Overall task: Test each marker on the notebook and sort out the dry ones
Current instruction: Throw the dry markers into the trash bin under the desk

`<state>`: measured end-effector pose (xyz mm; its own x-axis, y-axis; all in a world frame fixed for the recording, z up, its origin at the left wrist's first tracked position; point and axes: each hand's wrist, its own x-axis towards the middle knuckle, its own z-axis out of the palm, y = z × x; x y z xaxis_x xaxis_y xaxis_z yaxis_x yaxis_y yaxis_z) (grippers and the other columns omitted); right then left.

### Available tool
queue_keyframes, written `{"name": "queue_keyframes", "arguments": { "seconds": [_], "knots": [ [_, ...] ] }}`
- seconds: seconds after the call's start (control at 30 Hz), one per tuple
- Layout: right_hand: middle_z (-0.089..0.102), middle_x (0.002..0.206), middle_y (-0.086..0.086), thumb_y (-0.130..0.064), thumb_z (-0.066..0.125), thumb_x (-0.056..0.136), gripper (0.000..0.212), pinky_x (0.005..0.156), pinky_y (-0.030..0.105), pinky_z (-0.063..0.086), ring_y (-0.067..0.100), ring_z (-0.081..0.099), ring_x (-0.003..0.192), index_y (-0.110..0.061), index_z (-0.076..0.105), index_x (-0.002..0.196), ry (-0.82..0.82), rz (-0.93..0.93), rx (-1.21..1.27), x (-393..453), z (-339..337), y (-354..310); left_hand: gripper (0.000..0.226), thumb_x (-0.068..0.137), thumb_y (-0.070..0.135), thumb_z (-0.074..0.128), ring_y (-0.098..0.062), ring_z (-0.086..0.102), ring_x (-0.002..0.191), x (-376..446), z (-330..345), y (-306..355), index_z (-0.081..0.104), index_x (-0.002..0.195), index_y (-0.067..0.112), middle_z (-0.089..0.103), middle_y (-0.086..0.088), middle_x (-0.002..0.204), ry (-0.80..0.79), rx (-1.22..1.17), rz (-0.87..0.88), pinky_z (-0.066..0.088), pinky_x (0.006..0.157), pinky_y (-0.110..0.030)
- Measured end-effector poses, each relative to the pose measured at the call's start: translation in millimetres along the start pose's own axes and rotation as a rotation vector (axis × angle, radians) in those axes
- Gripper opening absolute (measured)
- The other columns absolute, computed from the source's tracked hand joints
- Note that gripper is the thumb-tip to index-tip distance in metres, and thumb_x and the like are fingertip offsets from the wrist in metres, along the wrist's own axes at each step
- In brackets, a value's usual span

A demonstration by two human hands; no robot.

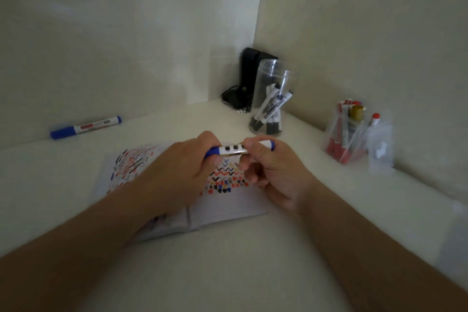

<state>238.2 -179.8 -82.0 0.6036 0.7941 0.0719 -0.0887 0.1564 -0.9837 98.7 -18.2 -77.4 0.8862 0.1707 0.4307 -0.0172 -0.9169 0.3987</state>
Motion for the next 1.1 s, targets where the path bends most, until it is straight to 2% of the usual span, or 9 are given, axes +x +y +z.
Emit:
{"name": "queue_keyframes", "arguments": {
  "seconds": [0.13, 0.27, 0.37, 0.43, 0.5, 0.6, 0.7, 0.9, 1.1],
  "knots": [
    [0.058, 0.060, 0.009, -0.023, 0.065, 0.102, 0.020, 0.048, 0.026, 0.034, 0.018, 0.046, 0.050, -0.012, 0.065, 0.086, 0.147, -0.038, -0.128, -6.7, -16.7, -23.5, 0.012, 0.106, 0.037, 0.048, -0.007, 0.059, 0.060, 16.5, 5.7, 32.9, 0.046, 0.096, 0.030, 0.066, 0.003, 0.068, -0.185, -0.119, -0.097, 0.041, 0.054, -0.019],
    [0.044, 0.055, 0.006, -0.025, 0.064, 0.103, 0.022, 0.043, 0.023, 0.031, 0.013, 0.037, 0.045, -0.005, 0.062, 0.097, 0.322, -0.178, -0.095, -23.8, -59.5, -66.9, 0.006, 0.101, 0.033, 0.060, -0.006, 0.070, 0.071, 62.8, 26.1, 91.3, 0.060, 0.102, 0.027, 0.077, 0.009, 0.085, -0.177, -0.518, -0.198, 0.052, 0.065, -0.021],
    [0.055, 0.065, 0.010, -0.028, 0.063, 0.103, 0.025, 0.044, 0.024, 0.037, 0.016, 0.048, 0.050, -0.004, 0.063, 0.096, 0.487, -0.258, -0.166, -41.6, -104.7, -109.2, 0.011, 0.098, 0.030, 0.064, -0.016, 0.073, 0.086, 98.3, 47.7, 136.7, 0.068, 0.103, 0.039, 0.077, 0.007, 0.093, -0.135, -0.696, -0.181, 0.057, 0.079, -0.038],
    [0.062, 0.072, 0.010, -0.030, 0.064, 0.103, 0.025, 0.048, 0.024, 0.046, 0.019, 0.059, 0.055, -0.007, 0.066, 0.094, 0.631, -0.302, -0.174, -50.0, -137.1, -135.7, 0.033, 0.099, 0.022, 0.062, -0.012, 0.071, 0.087, 114.4, 57.8, 162.1, 0.070, 0.096, 0.054, 0.077, 0.013, 0.090, -0.129, -0.788, -0.147, 0.055, 0.081, -0.035],
    [0.063, 0.074, 0.004, -0.035, 0.065, 0.101, 0.025, 0.057, 0.025, 0.053, 0.020, 0.064, 0.062, -0.011, 0.065, 0.093, 0.796, -0.366, -0.221, -54.2, -167.1, -156.4, 0.044, 0.101, 0.021, 0.057, 0.003, 0.067, 0.079, 121.0, 65.8, 178.9, 0.068, 0.088, 0.061, 0.074, 0.024, 0.083, -0.158, -0.749, -0.119, 0.053, 0.082, -0.029],
    [0.064, 0.080, -0.002, -0.037, 0.064, 0.100, 0.019, 0.076, 0.036, 0.063, 0.011, 0.067, 0.064, -0.020, 0.061, 0.090, 0.955, -0.439, -0.344, -51.6, -202.7, -165.5, 0.019, 0.102, 0.033, 0.055, 0.007, 0.064, 0.092, 122.5, 78.3, 178.0, 0.064, 0.106, 0.050, 0.071, 0.023, 0.100, -0.180, -0.513, -0.080, 0.055, 0.086, -0.026],
    [0.067, 0.087, -0.004, -0.029, 0.066, 0.100, 0.006, 0.083, 0.046, 0.063, 0.012, 0.070, 0.071, -0.025, 0.063, 0.098, 0.930, -0.386, -0.549, -38.7, -217.7, -148.0, 0.021, 0.099, 0.035, 0.059, 0.007, 0.062, 0.099, 118.1, 85.5, 154.5, 0.070, 0.116, 0.041, 0.069, 0.022, 0.112, -0.222, -0.322, -0.054, 0.052, 0.087, -0.020],
    [0.066, 0.098, -0.011, -0.028, 0.060, 0.104, 0.029, 0.061, 0.027, 0.049, 0.009, 0.063, 0.075, -0.035, 0.046, 0.129, 0.706, -0.224, -1.142, -12.1, -217.7, -111.6, 0.018, 0.096, 0.035, 0.062, 0.011, 0.061, 0.094, 100.4, 89.6, 114.8, 0.071, 0.109, 0.044, 0.068, 0.027, 0.102, -0.250, -0.269, -0.105, 0.047, 0.082, -0.014],
    [0.074, 0.110, 0.005, -0.025, 0.046, 0.107, 0.026, 0.085, 0.033, 0.049, 0.029, 0.066, 0.099, -0.026, 0.069, 0.120, 0.718, -0.177, -1.305, -1.7, -222.6, -97.4, 0.017, 0.096, 0.035, 0.063, 0.009, 0.062, 0.097, 89.8, 84.1, 96.9, 0.071, 0.108, 0.044, 0.068, 0.026, 0.102, -0.249, -0.264, -0.117, 0.044, 0.079, -0.014]
  ]
}}
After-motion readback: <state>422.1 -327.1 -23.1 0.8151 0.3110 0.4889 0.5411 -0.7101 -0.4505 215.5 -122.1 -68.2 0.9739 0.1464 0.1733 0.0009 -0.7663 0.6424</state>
